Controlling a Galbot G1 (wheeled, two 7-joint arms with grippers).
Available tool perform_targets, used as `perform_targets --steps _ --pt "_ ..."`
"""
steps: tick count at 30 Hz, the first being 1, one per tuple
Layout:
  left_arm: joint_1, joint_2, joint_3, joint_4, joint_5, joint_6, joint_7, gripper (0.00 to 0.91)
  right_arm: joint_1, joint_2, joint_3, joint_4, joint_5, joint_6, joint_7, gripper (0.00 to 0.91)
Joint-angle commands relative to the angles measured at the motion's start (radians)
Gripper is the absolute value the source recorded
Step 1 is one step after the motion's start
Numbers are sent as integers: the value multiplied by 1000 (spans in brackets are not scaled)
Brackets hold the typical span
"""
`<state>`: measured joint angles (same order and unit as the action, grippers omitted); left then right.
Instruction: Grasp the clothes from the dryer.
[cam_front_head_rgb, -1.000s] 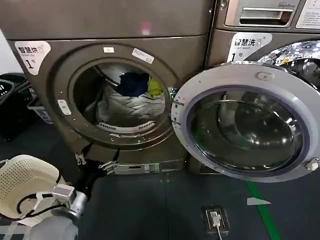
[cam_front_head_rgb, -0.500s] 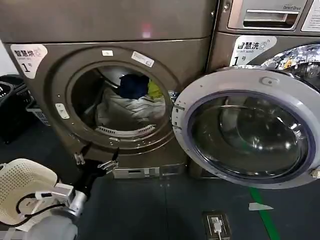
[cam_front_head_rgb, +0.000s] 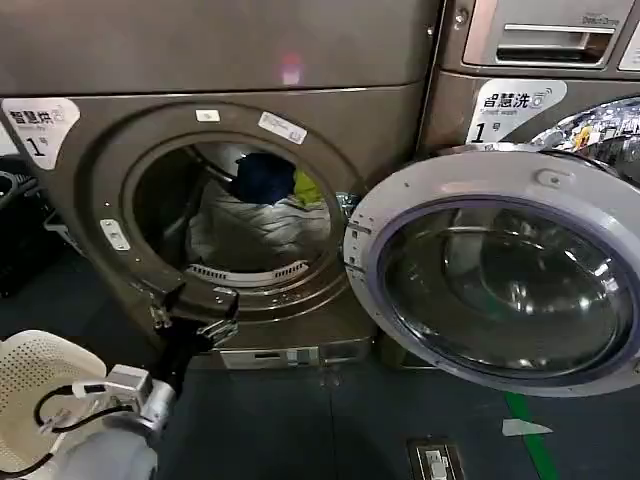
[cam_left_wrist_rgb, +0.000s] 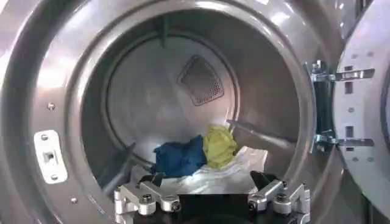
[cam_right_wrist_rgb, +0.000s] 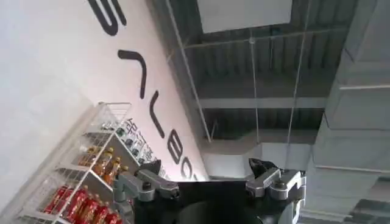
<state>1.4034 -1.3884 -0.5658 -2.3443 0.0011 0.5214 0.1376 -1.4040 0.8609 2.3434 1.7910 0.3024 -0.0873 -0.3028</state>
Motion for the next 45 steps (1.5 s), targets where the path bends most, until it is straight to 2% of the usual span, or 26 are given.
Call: perform_targets --steps 1,45 --pt "-2 0 2 1 2 -3 -2 907 -2 1 3 -1 3 1 -1 907" --pt "-3 0 10 -6 9 -23 -14 907 -32 -9 54 -33 25 -7 2 907"
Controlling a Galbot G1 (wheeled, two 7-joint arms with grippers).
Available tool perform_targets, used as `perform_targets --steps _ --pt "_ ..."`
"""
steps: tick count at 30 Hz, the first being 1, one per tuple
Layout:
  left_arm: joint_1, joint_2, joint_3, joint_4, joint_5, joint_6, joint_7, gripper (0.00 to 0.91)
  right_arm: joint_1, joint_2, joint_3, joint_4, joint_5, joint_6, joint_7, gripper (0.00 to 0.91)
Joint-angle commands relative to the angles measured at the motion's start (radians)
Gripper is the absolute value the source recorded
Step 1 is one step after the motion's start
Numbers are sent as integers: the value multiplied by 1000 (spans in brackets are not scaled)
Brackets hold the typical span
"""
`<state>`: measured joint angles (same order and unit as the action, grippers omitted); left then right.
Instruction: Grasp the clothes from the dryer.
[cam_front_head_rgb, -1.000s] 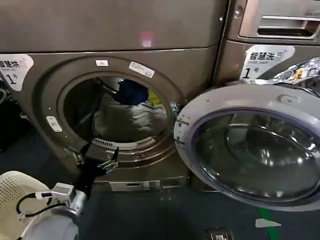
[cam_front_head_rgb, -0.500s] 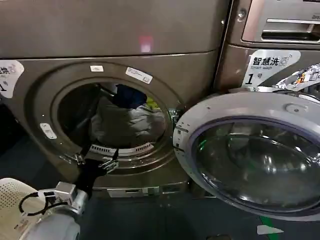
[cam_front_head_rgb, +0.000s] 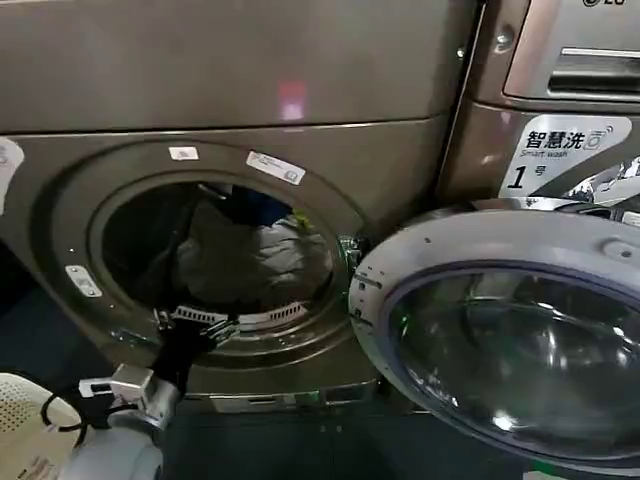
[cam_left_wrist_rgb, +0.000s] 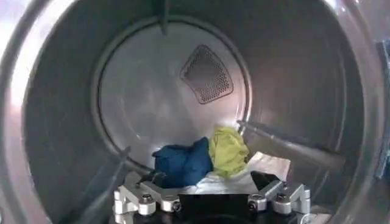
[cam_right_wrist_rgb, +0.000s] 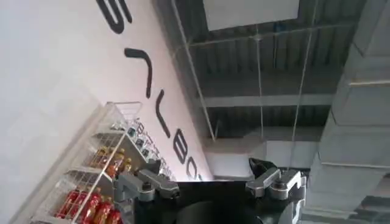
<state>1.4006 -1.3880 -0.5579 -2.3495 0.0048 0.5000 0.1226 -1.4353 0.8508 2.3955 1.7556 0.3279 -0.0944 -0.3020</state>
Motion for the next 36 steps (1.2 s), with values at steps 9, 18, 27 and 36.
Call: perform_targets --steps 9,18,27,36 --pt "-6 -2 5 4 23 -3 2 907 2 4 -1 2 -1 1 2 907" --pt "-38 -24 6 54 288 -47 104 907 5 6 -6 -1 -42 6 25 907" --pt "-145 -22 16 119 737 -148 308 907 -35 27 22 30 -121 22 65 907" --pt "-385 -48 33 357 983 -292 458 907 -114 36 94 64 -137 33 71 907"
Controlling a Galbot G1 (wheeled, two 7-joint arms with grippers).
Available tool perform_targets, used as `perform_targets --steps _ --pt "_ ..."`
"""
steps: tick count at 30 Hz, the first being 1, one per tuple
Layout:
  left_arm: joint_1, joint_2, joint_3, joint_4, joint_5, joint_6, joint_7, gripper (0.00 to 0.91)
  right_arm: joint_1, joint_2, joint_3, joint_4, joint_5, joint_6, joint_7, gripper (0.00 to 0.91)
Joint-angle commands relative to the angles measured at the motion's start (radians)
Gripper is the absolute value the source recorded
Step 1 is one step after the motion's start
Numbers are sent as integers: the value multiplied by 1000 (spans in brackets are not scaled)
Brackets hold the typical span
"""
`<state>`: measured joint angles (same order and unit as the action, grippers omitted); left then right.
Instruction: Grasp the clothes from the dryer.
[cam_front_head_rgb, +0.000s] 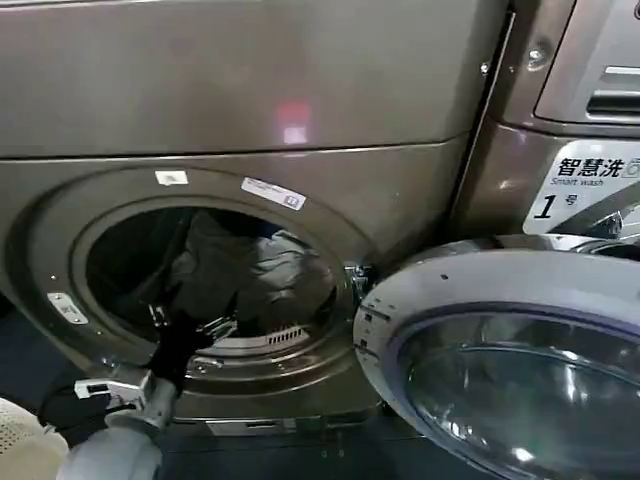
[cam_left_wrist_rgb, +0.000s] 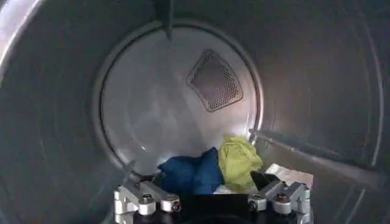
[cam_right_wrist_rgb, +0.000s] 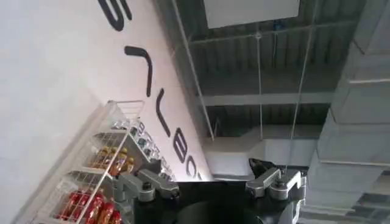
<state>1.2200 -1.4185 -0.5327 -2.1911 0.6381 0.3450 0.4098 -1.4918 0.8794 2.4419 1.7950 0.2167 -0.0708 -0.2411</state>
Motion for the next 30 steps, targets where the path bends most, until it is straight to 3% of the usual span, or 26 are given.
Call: perform_targets --steps 1,5,16,25,30 --pt "-234 -19 7 231 355 -156 217 907 -65 11 50 28 -24 11 7 907" --pt "-363 -49 12 363 421 -249 349 907 -80 24 58 50 -8 9 3 907" --pt "-657 -142 18 652 597 -273 689 907 -117 44 90 51 3 13 -4 907" --pt "-796 -154 10 826 591 -319 937 907 -122 42 83 46 7 13 -8 907" --pt "-878 -163 -8 929 621 -361 940 907 -124 38 70 49 11 10 -11 907"
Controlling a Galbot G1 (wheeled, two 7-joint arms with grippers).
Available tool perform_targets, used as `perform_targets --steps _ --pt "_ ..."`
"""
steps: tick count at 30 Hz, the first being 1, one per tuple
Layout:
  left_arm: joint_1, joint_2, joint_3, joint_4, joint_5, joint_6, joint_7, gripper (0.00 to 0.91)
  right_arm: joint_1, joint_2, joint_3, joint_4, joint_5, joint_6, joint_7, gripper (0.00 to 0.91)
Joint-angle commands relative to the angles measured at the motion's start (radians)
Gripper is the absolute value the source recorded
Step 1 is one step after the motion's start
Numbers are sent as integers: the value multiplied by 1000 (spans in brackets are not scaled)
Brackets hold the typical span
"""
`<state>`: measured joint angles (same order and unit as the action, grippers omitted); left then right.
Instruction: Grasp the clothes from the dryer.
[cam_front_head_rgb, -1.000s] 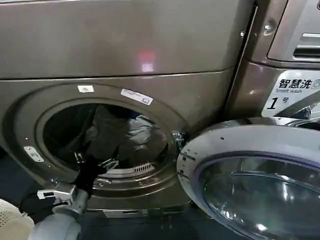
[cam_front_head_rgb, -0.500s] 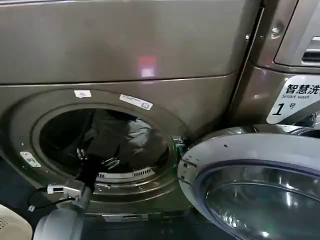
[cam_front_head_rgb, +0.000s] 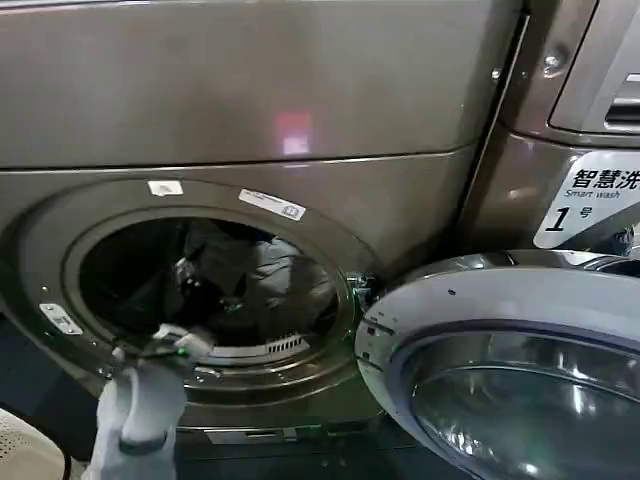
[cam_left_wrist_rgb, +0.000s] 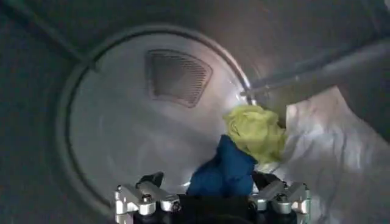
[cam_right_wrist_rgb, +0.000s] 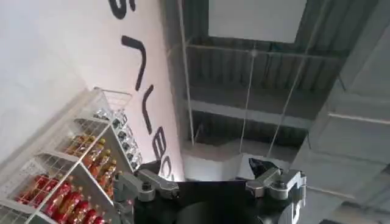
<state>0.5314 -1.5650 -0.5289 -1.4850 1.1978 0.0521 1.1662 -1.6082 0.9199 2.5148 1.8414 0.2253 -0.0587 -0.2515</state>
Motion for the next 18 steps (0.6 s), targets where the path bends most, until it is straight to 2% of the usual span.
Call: perform_targets --steps 1,13,18 --pt "-204 -16 -13 240 75 -71 184 907 -9 -3 -4 1 4 -2 -1 907" --pt "-314 23 -9 553 92 -46 183 907 -15 3 -9 12 25 -6 -12 907" --pt "-336 42 0 614 41 -36 184 907 -13 4 -13 20 25 -10 -12 907"
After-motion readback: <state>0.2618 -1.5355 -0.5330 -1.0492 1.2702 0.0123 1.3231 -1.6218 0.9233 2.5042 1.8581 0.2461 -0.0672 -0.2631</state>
